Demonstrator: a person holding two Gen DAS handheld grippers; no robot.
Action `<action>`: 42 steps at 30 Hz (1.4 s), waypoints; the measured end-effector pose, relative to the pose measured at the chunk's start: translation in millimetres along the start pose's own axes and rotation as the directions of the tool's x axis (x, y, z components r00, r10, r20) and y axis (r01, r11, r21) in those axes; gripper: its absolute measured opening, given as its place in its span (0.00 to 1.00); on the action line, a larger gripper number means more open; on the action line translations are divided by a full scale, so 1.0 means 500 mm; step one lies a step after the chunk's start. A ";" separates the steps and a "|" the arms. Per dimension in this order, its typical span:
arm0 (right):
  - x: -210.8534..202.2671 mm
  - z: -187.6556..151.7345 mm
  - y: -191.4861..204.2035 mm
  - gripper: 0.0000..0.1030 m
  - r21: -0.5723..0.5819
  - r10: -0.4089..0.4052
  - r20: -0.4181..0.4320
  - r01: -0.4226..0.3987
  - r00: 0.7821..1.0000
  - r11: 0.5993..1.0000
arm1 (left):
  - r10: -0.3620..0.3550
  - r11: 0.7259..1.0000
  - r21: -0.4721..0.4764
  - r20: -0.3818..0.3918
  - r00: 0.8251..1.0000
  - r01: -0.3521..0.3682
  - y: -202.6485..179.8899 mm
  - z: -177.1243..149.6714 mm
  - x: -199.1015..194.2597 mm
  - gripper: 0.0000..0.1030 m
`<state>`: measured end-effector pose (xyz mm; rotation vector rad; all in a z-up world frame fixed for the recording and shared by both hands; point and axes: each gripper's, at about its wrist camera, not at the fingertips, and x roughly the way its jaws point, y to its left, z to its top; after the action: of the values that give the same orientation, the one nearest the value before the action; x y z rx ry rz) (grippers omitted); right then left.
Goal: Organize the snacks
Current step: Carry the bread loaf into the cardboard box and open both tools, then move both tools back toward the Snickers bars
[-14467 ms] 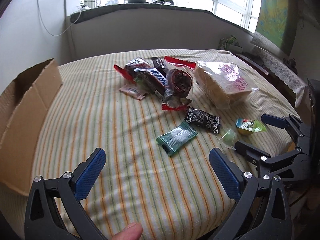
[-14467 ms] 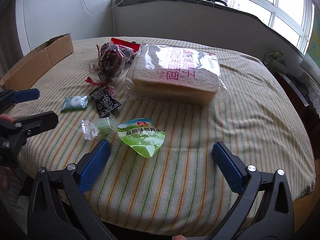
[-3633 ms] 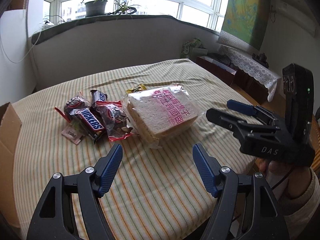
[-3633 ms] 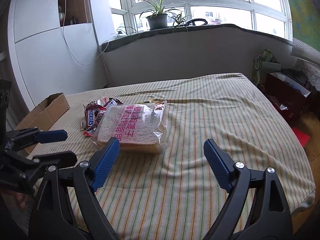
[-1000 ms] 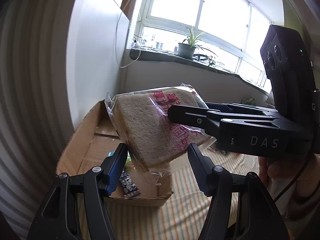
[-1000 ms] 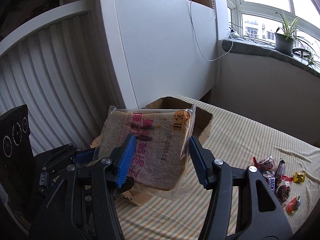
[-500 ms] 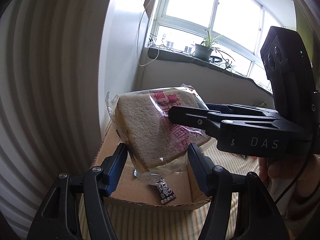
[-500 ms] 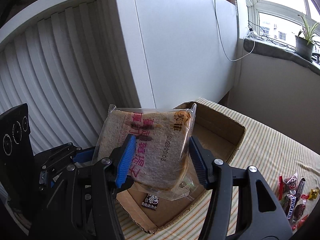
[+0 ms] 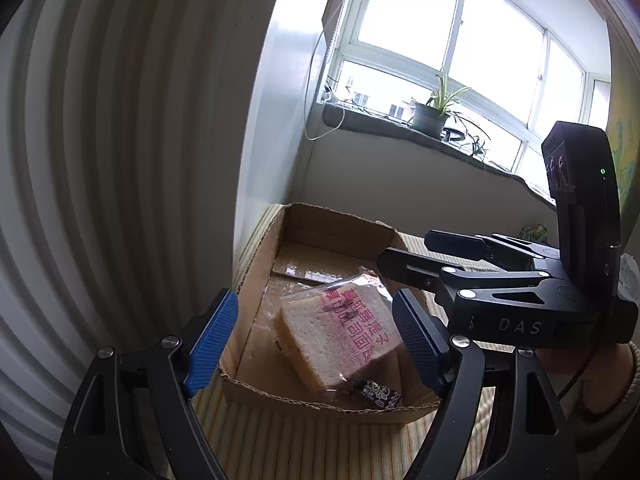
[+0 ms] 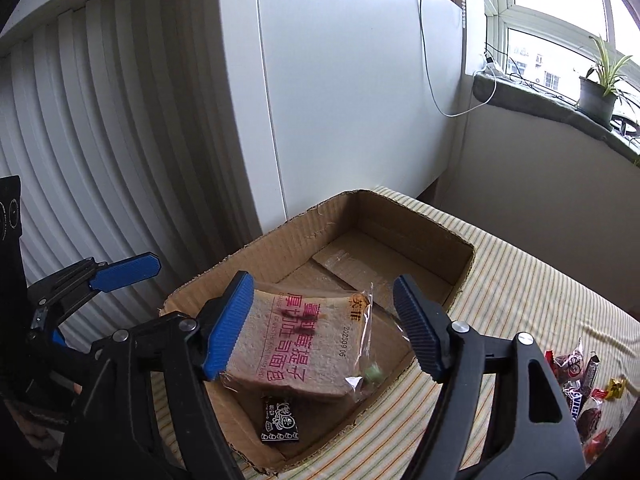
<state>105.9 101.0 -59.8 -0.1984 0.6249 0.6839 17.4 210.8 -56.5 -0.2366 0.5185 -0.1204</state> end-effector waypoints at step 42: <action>-0.342 -0.240 -0.328 1.00 0.335 -0.284 0.096 0.238 0.954 0.912 | -0.156 0.955 0.250 -0.034 0.987 0.159 -0.339 -0.007 -0.006 0.77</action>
<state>51.8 -158.9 -58.5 0.0694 0.5505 0.3257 4.0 46.8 -14.8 -0.0280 0.4925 -0.3416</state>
